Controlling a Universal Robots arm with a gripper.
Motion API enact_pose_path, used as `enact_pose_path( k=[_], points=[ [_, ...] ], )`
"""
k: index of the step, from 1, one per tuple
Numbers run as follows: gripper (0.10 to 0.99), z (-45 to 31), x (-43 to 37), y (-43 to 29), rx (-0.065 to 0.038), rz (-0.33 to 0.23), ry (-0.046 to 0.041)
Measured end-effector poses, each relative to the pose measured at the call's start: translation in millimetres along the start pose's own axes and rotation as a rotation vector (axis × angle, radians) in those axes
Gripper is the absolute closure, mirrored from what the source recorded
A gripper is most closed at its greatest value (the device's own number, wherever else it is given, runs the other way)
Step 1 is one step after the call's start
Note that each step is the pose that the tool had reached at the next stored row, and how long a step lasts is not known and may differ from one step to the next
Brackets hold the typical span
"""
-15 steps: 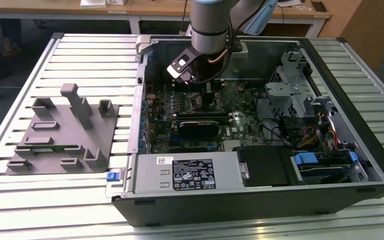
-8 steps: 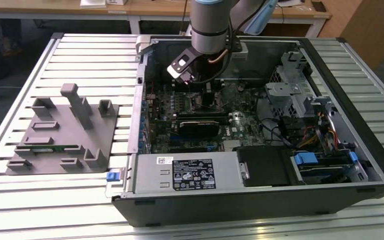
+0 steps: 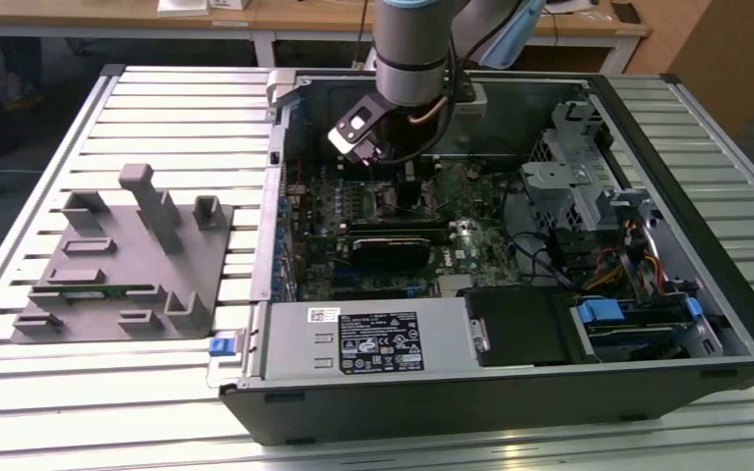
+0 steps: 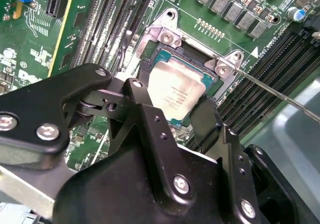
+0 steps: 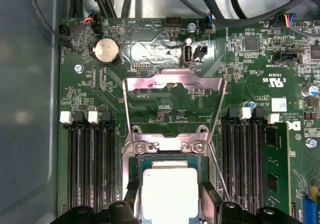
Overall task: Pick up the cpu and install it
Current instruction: 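Place the cpu into insertion slot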
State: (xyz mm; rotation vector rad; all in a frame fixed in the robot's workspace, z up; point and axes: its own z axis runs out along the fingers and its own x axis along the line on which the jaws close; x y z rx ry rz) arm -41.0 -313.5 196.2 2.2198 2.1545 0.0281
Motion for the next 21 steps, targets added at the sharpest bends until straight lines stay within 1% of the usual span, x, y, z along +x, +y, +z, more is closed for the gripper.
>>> enact_pose_path(
  k=[3,7,11,13,15,16,19,20,21],
  points=[
    [0.486,-2.9,-0.1,0.1,0.000,0.000,-0.0002],
    [0.486,-3.2,0.1,0.2,0.000,0.000,0.0000],
    [0.486,-8.3,0.0,0.3,0.000,0.000,-0.0001],
    [0.502,-10.7,-0.1,0.5,0.000,0.000,-0.0001],
    [0.624,-12.5,-0.1,0.6,0.000,0.000,-0.0002],
    [0.624,-12.8,-0.1,0.6,0.000,0.000,-0.0001],
    [0.800,-13.1,-0.1,0.7,0.000,0.000,0.0000],
    [0.800,-13.1,-0.1,0.7,0.000,0.000,-0.0001],
    [0.859,-13.1,-0.1,0.7,0.000,0.000,0.0000]
  ],
)
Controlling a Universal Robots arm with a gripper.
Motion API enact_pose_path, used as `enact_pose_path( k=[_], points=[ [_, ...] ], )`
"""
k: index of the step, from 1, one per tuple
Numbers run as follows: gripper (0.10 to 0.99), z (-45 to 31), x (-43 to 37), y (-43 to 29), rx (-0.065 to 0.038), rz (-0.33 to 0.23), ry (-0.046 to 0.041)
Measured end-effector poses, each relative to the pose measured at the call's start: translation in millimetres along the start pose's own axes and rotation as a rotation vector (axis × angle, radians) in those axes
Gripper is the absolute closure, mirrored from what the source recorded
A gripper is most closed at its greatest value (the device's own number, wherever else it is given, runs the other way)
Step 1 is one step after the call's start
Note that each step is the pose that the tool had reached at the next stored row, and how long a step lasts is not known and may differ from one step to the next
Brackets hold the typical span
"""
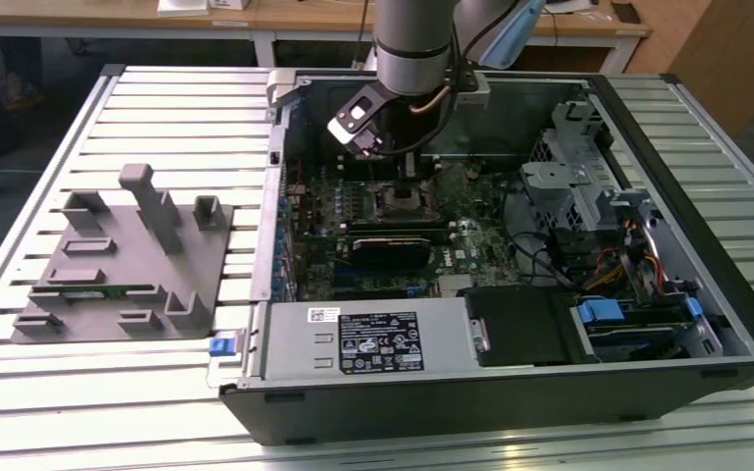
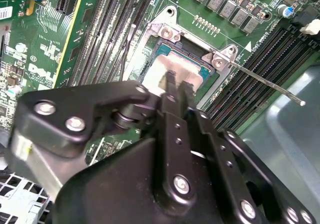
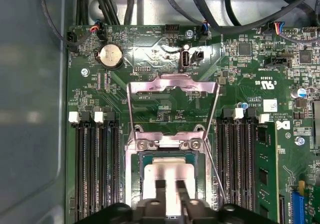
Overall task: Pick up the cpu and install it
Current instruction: 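Place the cpu into insertion slot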
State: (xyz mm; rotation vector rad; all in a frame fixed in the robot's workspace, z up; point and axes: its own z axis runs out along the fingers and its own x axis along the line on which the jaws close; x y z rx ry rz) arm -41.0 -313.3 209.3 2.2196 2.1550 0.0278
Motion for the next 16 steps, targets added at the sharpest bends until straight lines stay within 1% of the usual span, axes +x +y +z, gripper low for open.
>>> enact_pose_path(
  k=[1,2,3,4,11,16],
  points=[
    [0.918,0.0,0.0,0.0,0.000,0.000,0.0000],
    [0.918,-0.1,0.0,0.0,0.000,0.000,0.0000],
    [0.973,-0.2,0.0,0.0,0.000,0.000,-0.0001],
    [0.980,-0.3,0.0,0.0,0.000,0.000,-0.0001],
    [0.980,-2.8,-0.1,0.2,0.001,0.000,-0.0001],
    [0.980,-7.8,-0.2,0.4,0.000,0.000,0.0000]
  ],
)
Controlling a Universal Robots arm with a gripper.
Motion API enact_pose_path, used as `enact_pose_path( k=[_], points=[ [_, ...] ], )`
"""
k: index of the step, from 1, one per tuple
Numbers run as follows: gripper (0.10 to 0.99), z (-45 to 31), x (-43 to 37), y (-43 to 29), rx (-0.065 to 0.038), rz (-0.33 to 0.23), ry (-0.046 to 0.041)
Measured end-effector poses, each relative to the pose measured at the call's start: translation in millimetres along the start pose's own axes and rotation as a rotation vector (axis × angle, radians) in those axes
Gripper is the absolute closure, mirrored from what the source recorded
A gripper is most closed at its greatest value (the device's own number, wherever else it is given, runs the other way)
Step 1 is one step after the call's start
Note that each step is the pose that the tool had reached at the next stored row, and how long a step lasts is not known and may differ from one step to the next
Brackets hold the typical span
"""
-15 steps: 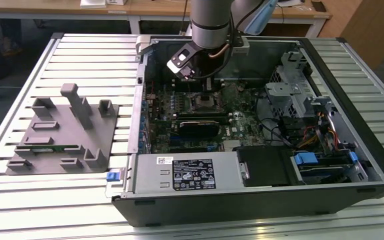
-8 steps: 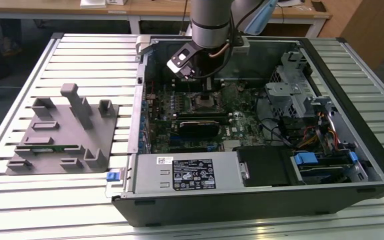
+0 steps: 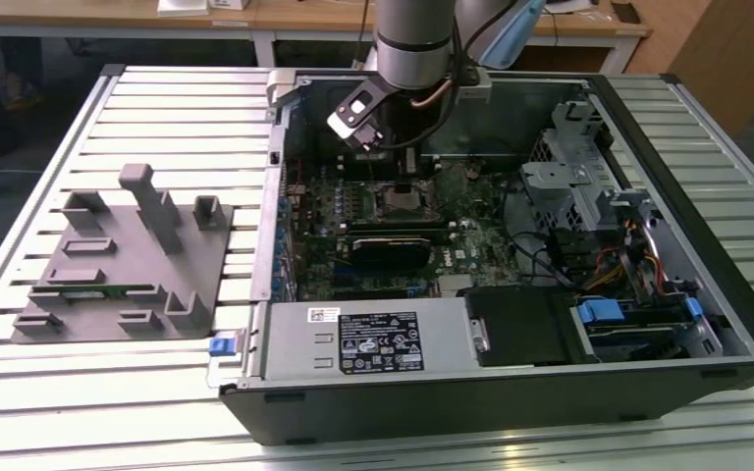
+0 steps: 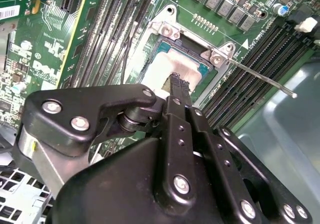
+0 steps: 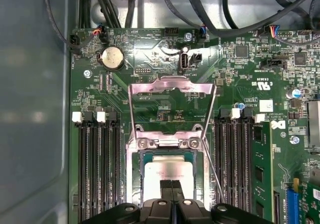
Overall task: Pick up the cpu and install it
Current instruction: 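Place the cpu into insertion slot, then close the cpu cover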
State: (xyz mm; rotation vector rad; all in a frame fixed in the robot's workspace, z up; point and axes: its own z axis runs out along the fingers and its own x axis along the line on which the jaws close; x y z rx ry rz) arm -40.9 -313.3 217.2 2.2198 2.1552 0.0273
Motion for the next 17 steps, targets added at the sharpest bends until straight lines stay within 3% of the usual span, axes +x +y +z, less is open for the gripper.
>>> enact_pose_path(
  k=[17],
  points=[
    [0.980,-16.6,-0.3,0.8,0.000,0.000,0.0000]
  ],
)
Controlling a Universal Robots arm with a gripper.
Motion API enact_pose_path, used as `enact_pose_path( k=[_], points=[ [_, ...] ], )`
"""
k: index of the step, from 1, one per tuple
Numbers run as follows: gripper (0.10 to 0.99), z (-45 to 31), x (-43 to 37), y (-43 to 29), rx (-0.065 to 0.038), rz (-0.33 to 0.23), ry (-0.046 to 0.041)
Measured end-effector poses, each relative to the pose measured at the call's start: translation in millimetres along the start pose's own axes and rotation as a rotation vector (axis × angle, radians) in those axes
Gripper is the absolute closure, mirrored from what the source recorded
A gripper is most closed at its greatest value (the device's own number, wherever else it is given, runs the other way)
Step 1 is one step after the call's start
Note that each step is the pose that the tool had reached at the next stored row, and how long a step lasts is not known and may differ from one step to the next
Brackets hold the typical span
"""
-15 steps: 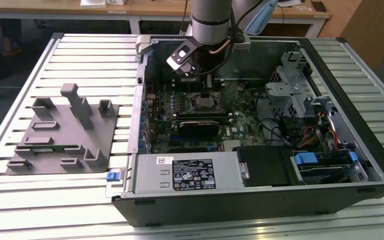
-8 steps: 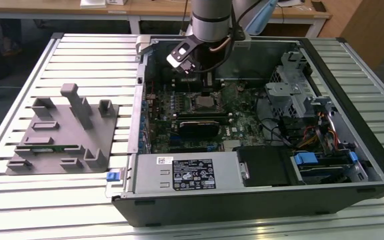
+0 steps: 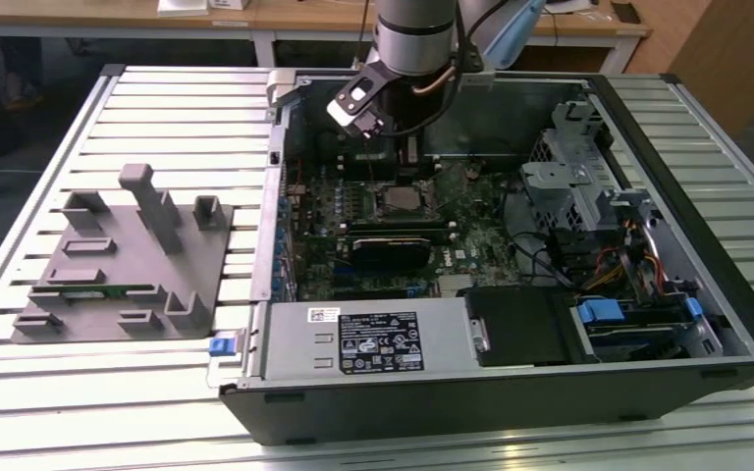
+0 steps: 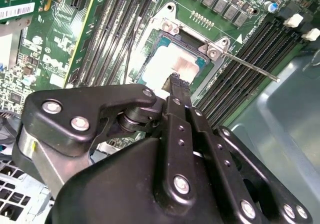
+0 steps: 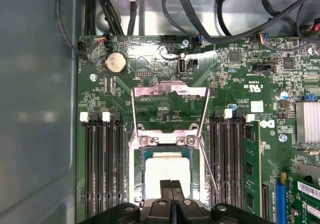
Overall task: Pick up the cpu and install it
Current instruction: 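Close the cpu cover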
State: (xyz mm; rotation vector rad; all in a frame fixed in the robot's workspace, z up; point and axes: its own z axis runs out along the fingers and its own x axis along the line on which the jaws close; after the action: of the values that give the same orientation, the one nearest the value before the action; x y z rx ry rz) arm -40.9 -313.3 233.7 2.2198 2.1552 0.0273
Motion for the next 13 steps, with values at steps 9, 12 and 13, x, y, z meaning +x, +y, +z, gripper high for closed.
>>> enact_pose_path(
  k=[9,12,13],
  points=[
    [0.980,-8.6,-0.1,0.4,0.000,0.000,0.0000],
    [0.980,-9.5,-0.2,0.4,0.000,0.000,0.0068],
    [0.980,-9.4,-0.2,0.4,0.000,0.000,0.0069]
  ],
)
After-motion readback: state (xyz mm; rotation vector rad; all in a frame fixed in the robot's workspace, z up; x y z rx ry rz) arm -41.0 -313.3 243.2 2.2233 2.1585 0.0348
